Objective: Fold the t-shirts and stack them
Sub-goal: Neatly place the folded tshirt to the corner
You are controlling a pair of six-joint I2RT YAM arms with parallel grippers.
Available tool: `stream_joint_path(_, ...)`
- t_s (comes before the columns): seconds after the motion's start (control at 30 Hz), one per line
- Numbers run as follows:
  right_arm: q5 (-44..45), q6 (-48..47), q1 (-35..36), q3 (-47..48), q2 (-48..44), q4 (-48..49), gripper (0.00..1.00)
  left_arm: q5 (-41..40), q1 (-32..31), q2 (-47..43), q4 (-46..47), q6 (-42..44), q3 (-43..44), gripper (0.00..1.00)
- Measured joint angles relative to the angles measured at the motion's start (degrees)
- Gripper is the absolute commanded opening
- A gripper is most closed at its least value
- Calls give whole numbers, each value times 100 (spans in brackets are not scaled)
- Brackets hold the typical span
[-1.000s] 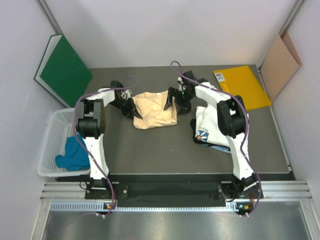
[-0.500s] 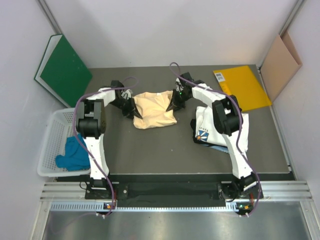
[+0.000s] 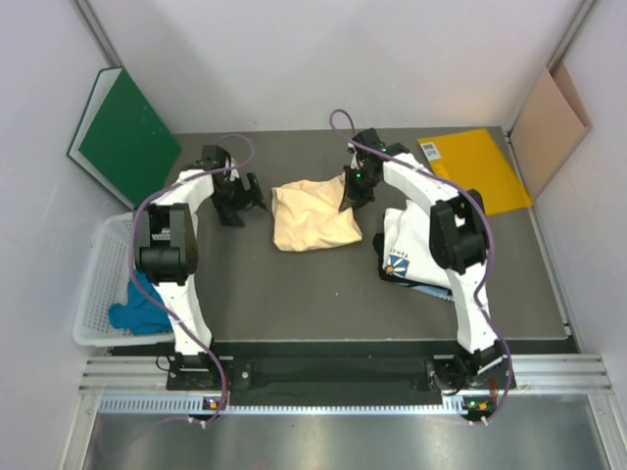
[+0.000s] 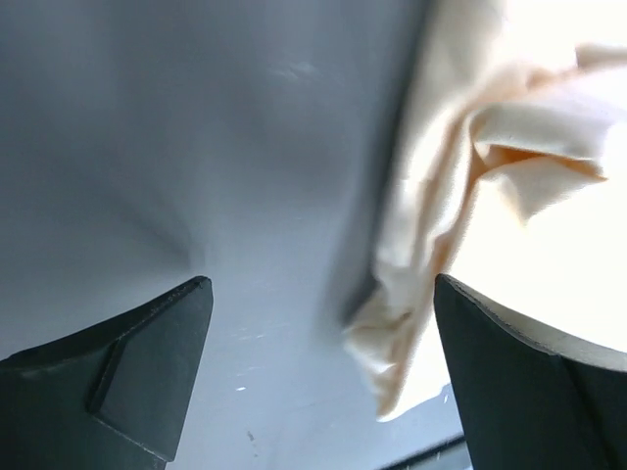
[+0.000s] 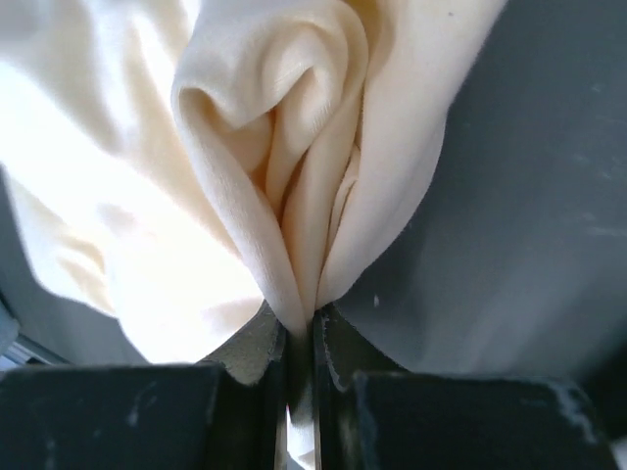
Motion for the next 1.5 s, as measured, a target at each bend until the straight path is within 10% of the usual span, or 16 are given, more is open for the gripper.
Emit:
stream_joint_path(0.73,1228,-146,-210,-31,-2551,-1690,0,90,90,232,372,-247,94,99)
stream_joint_path(1.13,2400,487,-1056,-3095,-5659,-2024,0,240,90,358,378,-240,247,99)
stream_joint_path(1.5,3099,879,-1604,-4463,-5073,-1746,0,369,85,407,380,-212,308,99)
